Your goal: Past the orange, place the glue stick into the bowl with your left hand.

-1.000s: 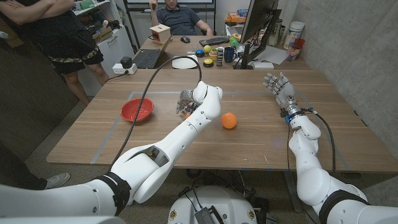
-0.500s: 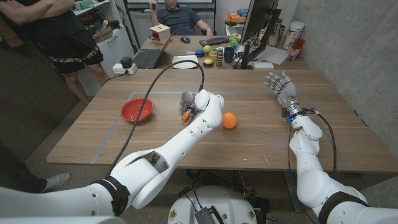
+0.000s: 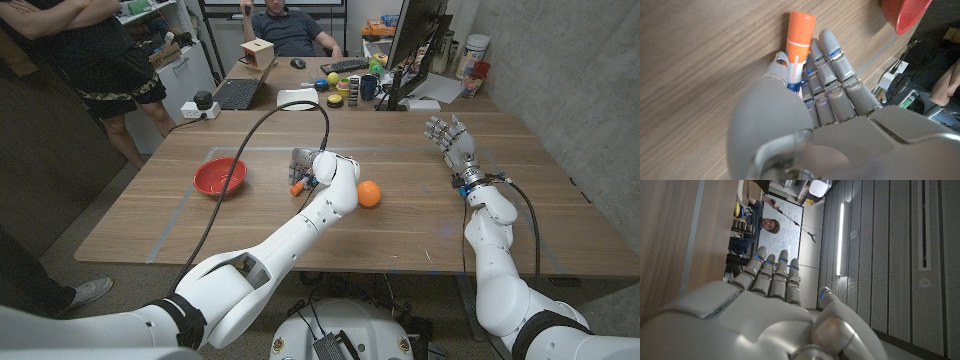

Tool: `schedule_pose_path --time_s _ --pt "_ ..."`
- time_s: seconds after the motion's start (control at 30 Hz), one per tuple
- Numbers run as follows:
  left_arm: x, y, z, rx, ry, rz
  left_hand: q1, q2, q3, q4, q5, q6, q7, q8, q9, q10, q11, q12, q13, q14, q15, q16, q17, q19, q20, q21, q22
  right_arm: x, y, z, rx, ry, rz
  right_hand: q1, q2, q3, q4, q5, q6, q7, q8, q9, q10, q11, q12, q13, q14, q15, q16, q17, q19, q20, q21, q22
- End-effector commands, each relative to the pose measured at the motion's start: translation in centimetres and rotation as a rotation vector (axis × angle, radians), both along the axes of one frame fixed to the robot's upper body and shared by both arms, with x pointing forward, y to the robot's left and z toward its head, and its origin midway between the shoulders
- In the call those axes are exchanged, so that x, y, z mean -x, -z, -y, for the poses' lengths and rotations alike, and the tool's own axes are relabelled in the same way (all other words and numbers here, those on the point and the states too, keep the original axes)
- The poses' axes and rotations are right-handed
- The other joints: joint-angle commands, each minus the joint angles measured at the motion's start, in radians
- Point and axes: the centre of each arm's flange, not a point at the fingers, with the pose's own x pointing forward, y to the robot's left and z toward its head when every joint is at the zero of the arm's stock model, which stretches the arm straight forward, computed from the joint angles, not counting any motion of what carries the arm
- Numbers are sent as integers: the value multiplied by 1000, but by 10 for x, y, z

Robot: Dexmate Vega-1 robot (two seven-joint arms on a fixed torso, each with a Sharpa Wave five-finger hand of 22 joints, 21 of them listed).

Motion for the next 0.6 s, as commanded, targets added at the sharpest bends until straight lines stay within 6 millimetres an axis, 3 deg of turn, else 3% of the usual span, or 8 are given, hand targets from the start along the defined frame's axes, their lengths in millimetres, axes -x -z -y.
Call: schedule_pose_path --time_s 0.03,0.6 --pt "11 -13 -6 16 8 81 88 72 23 -4 2 36 24 1 4 79 -73 9 8 92 -126 10 6 10 -44 12 3 1 -2 -5 14 4 -4 -6 6 -3 -2 7 9 0 3 6 6 -1 2 2 9 2 8 1 4 -8 -4 5" --pt "35 -35 -18 101 62 188 80 66 20 10 0 47 22 -4 6 80 -74 14 19 93 -123 1 10 10 -42 23 2 8 -4 -7 44 30 -4 -6 5 -5 -3 8 9 1 2 6 6 2 2 2 9 2 7 0 1 -9 -10 5"
